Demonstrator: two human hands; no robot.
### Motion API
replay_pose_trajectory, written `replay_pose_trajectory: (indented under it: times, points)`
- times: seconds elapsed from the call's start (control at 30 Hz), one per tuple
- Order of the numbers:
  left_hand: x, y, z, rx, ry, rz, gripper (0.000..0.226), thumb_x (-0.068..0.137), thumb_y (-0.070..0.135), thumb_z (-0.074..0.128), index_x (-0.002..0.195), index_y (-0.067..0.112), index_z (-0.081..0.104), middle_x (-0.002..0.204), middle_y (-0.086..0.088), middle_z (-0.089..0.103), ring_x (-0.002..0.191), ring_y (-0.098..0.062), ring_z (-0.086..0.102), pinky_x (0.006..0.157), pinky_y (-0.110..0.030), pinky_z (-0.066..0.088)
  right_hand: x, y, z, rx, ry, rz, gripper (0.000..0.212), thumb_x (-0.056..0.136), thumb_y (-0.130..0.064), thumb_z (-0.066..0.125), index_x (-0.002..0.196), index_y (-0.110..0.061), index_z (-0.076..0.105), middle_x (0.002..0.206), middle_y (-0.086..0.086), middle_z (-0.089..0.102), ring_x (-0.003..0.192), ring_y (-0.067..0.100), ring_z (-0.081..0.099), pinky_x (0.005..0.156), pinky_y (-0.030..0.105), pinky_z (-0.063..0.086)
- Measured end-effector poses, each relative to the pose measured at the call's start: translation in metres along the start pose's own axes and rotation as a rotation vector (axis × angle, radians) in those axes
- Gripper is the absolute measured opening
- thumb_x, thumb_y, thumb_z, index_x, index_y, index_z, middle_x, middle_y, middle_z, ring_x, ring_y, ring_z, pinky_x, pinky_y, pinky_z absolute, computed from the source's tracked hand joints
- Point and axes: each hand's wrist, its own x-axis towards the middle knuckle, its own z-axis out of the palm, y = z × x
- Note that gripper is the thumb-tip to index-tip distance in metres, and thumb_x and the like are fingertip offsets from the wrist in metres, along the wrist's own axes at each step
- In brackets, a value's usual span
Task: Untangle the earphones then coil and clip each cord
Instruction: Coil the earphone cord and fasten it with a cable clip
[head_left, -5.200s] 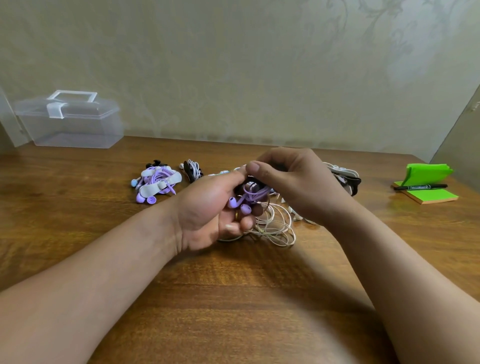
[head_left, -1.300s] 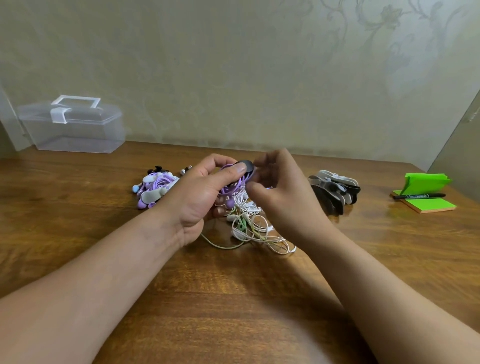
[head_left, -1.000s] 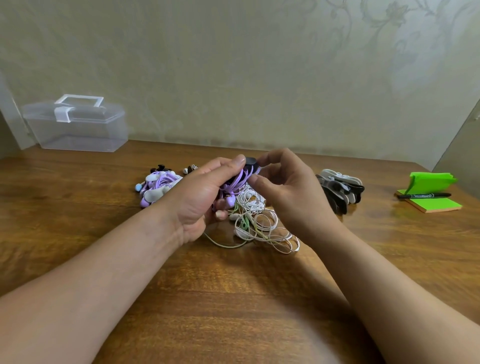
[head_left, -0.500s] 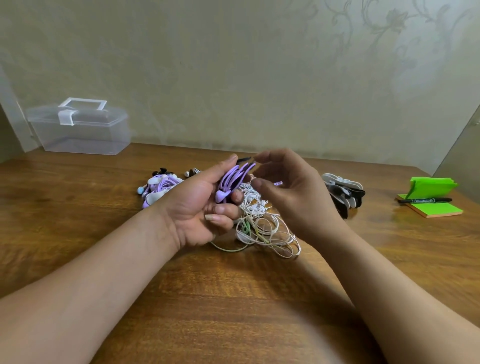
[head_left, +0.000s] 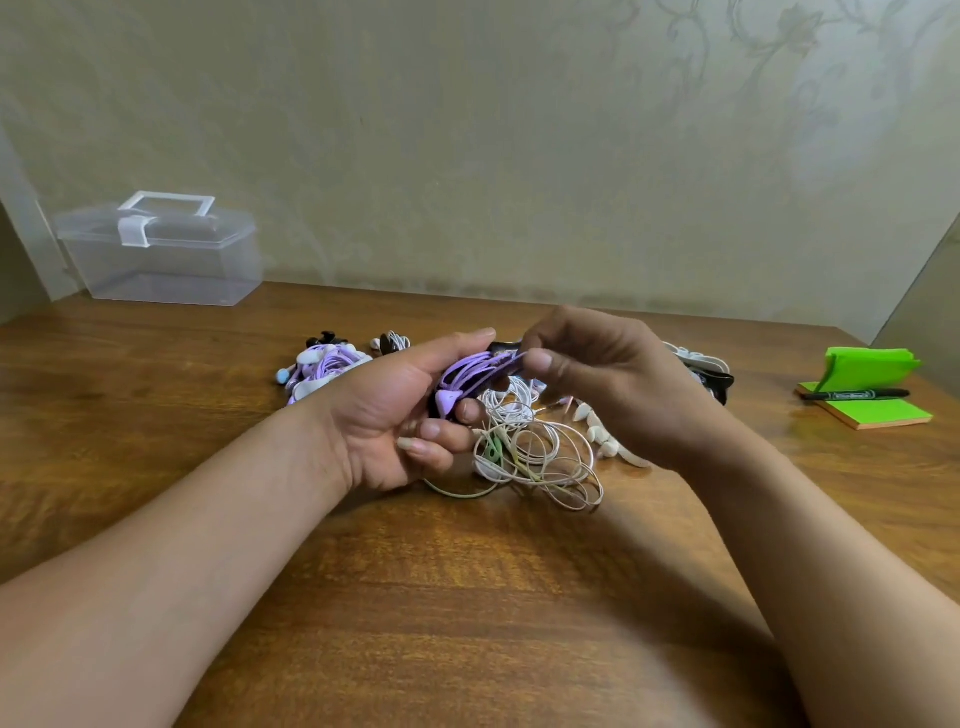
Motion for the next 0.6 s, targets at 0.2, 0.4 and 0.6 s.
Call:
replay_pose_trajectory:
  times: [0.2, 0.4, 0.6]
  points:
    - [-0.001, 0.0, 0.003, 0.127, 0.011, 0.01, 0.035, 0.08, 0.049, 0.075, 0.078, 0.017, 0.062, 0.067, -0.002, 0.044, 0.043, -0.005, 0.03, 0.035, -0.014, 0.014, -0.001, 0.002, 0.0, 0.516, -0.13, 0.425, 0.004, 0.087, -0.018, 0.07, 0.085, -0.015, 0.072, 0.087, 0.006, 0.066, 0.08, 0.015, 0.062, 0.066, 0.026, 0.051]
    - [0.004, -0.007, 0.006, 0.122, 0.053, 0.059, 0.034, 0.084, 0.052, 0.076, 0.079, 0.02, 0.066, 0.069, -0.003, 0.05, 0.056, -0.01, 0.029, 0.037, -0.015, 0.024, 0.005, 0.008, 0.02, 0.715, 0.129, 0.625, 0.002, 0.096, -0.013, 0.061, 0.094, -0.013, 0.062, 0.075, 0.003, 0.057, 0.057, 0.011, 0.053, 0.046, 0.02, 0.043]
    - [0.003, -0.004, 0.011, 0.112, 0.088, 0.141, 0.033, 0.094, 0.046, 0.067, 0.113, 0.021, 0.062, 0.078, -0.002, 0.053, 0.056, -0.009, 0.038, 0.042, -0.017, 0.029, 0.008, 0.009, 0.03, 0.307, 0.373, 0.3, 0.015, 0.106, -0.019, 0.059, 0.101, -0.013, 0.073, 0.083, 0.004, 0.07, 0.077, 0.017, 0.066, 0.063, 0.031, 0.052]
